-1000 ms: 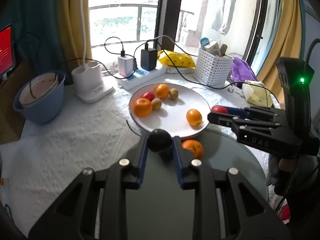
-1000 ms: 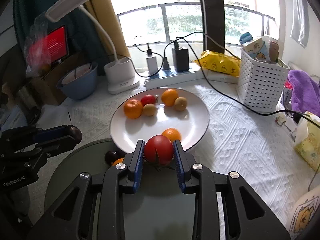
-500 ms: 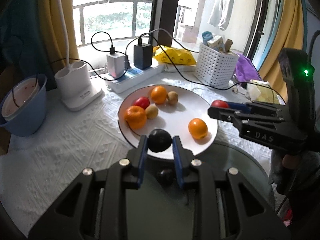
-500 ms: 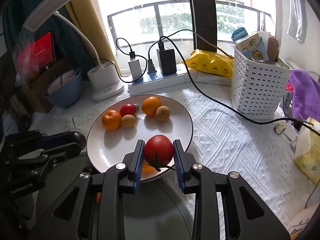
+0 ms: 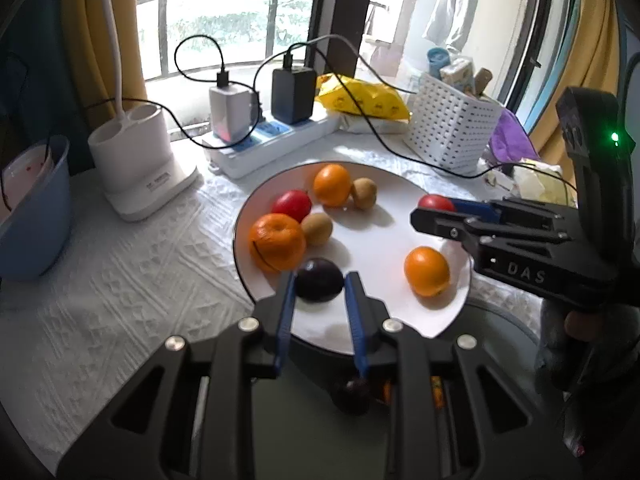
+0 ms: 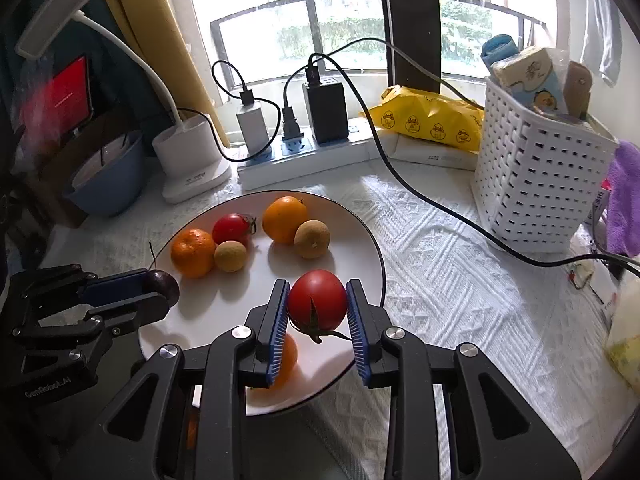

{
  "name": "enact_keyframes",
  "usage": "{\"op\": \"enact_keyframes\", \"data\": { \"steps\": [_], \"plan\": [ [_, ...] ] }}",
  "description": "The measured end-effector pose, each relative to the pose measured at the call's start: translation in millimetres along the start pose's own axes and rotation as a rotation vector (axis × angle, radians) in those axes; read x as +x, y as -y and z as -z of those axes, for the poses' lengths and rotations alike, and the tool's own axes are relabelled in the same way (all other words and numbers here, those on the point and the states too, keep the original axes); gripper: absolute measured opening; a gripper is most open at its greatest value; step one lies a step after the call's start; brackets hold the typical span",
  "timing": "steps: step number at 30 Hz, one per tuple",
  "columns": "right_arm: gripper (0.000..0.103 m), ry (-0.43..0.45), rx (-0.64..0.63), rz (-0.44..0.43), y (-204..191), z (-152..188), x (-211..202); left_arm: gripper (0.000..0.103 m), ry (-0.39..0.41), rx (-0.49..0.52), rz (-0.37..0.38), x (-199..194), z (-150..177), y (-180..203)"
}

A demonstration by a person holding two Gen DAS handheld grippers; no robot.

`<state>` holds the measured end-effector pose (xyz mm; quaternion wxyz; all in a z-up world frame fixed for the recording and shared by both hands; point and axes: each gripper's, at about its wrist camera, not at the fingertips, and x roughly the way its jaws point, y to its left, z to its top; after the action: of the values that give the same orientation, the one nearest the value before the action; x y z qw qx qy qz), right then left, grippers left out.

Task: Organize fruits
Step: 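Carry the plum and tomato over the white plate, then lower plum and tomato onto the plate and open both grippers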

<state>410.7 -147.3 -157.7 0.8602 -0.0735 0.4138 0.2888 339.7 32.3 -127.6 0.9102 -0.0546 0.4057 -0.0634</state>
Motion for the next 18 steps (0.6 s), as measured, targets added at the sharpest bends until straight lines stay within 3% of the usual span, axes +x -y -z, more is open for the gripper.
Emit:
{"op": "enact_keyframes", "data": {
  "steps": [18],
  "plan": [
    [0.031, -0.024, -0.014, 0.022, -2, -5, 24, 0.027, -0.023, -0.032, 0.008, 9, -1, -7]
  ]
}}
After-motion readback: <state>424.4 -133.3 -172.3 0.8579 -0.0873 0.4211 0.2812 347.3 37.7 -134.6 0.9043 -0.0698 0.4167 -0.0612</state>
